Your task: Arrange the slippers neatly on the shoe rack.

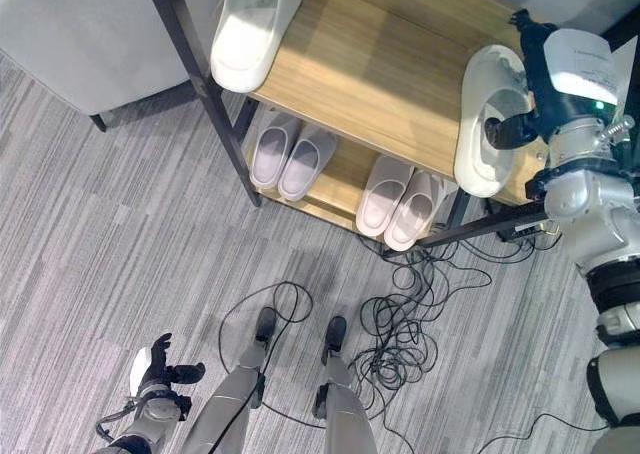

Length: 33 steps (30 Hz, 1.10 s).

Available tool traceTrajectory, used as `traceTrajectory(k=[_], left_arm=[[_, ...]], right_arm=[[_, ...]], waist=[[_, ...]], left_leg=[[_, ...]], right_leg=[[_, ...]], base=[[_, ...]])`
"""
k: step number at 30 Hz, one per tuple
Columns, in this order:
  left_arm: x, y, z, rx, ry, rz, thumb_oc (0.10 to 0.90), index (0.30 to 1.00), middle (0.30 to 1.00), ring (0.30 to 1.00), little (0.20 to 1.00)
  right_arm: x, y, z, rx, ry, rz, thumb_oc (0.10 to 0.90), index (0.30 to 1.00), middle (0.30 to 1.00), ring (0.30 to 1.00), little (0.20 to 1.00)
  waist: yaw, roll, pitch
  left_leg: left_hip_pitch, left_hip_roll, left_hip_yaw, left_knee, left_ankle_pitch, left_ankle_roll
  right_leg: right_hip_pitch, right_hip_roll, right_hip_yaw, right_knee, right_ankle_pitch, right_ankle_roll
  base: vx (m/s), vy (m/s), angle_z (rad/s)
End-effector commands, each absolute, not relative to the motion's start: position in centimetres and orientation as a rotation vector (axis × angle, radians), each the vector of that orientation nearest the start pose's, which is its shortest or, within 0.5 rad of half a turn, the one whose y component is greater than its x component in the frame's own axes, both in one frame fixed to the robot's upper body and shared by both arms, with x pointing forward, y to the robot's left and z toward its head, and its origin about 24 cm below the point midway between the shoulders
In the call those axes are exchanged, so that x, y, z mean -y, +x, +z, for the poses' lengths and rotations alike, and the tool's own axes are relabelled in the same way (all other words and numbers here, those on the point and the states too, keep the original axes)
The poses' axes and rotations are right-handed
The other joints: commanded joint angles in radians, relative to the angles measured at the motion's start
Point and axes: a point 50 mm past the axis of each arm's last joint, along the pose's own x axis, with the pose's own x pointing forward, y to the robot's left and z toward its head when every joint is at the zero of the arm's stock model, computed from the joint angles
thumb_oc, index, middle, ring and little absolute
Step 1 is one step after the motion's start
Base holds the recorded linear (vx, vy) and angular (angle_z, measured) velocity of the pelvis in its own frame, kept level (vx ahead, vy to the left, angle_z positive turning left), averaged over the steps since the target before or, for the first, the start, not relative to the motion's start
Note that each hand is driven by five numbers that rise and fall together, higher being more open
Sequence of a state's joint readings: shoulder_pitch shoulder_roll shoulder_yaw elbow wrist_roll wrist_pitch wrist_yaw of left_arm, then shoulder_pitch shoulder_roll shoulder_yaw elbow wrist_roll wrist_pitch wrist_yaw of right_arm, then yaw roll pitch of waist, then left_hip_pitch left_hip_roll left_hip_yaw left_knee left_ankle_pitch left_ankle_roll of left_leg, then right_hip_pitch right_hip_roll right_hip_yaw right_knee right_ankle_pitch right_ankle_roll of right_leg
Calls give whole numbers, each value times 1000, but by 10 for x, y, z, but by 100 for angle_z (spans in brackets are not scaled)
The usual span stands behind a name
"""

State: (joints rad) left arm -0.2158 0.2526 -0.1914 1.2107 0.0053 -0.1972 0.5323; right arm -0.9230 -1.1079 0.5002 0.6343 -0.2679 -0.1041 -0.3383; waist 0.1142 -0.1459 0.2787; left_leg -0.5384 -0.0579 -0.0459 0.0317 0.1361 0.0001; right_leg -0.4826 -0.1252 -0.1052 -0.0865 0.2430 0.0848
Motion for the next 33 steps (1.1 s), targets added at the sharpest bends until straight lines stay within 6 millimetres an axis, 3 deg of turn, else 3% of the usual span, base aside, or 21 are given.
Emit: traceTrajectory(k=[1, 2, 7, 10, 15, 16, 17, 21, 25, 31, 33], left_arm=[[-259, 188, -108, -703, 597, 480, 800, 900, 900, 900, 900], [-259, 189, -108, -701, 593, 482, 800, 900, 900, 900, 900], [-257, 190, -108, -698, 584, 484, 800, 900, 900, 900, 900], [-254, 195, -106, -681, 582, 481, 800, 900, 900, 900, 900], [-253, 197, -104, -660, 596, 476, 800, 900, 900, 900, 900], [-253, 197, -104, -660, 600, 475, 800, 900, 900, 900, 900], [-253, 198, -103, -648, 611, 473, 800, 900, 900, 900, 900], [-252, 199, -102, -639, 633, 458, 800, 900, 900, 900, 900], [-253, 202, -100, -619, 662, 450, 800, 900, 900, 900, 900], [-256, 202, -99, -616, 688, 447, 800, 900, 900, 900, 900], [-260, 203, -97, -613, 710, 447, 800, 900, 900, 900, 900]], right_arm=[[331, 321, 353, 558, -1457, -685, 464, 396, 396, 396, 396], [332, 323, 351, 538, -1454, -680, 400, 300, 300, 300, 300], [339, 321, 353, 523, -1452, -723, 400, 300, 300, 300, 300], [332, 319, 357, 604, -1368, -740, 400, 300, 300, 300, 300], [295, 312, 358, 800, -1414, -650, 400, 300, 300, 300, 300], [296, 311, 356, 796, -1413, -652, 400, 300, 300, 300, 300], [279, 305, 359, 905, -1362, -632, 400, 300, 300, 300, 300], [259, 301, 361, 1014, -1339, -612, 400, 300, 300, 300, 300], [235, 308, 373, 1105, -1274, -630, 400, 300, 300, 300, 300], [241, 318, 388, 1070, -1342, -748, 400, 300, 300, 300, 300], [239, 321, 412, 1062, -1416, -815, 400, 300, 300, 300, 300]], waist=[[9, 27, 14], [10, 25, 18], [11, 27, 22], [10, 31, 25], [13, 21, 20], [15, 19, 20], [19, 17, 17], [31, 9, 17], [61, -7, 22], [88, -17, 32], [97, -19, 38]], left_leg=[[33, -13, -84, -77, 10, -43], [31, -14, -85, -78, 12, -43], [26, -17, -84, -84, 15, -44], [21, -19, -87, -82, 15, -44], [22, -23, -95, -70, 3, -40], [22, -24, -96, -69, 2, -40], [21, -26, -101, -63, -3, -39], [19, -31, -110, -49, -12, -35], [5, -37, -120, -18, -28, -32], [-23, -48, -134, 10, -33, -34], [-25, -50, -136, -8, -20, -40]], right_leg=[[131, 4, -32, 1, -108, 46], [129, 4, -34, 0, -106, 46], [123, 4, -36, -1, -104, 48], [123, 2, -38, -1, -103, 50], [136, 2, -43, -1, -111, 52], [137, 2, -44, -1, -112, 52], [143, 1, -49, 0, -116, 53], [152, -1, -57, 1, -120, 54], [159, -1, -65, 1, -120, 54], [163, -3, -79, 0, -120, 57], [160, -4, -84, -1, -116, 57]], base=[[0, 0, 0], [0, 0, 0], [0, 0, 0], [0, 0, 0], [0, 0, 0], [0, 0, 0], [0, 0, 0], [3, 0, 3], [-2, 22, 14], [2, 26, 15], [-5, 57, 15]])
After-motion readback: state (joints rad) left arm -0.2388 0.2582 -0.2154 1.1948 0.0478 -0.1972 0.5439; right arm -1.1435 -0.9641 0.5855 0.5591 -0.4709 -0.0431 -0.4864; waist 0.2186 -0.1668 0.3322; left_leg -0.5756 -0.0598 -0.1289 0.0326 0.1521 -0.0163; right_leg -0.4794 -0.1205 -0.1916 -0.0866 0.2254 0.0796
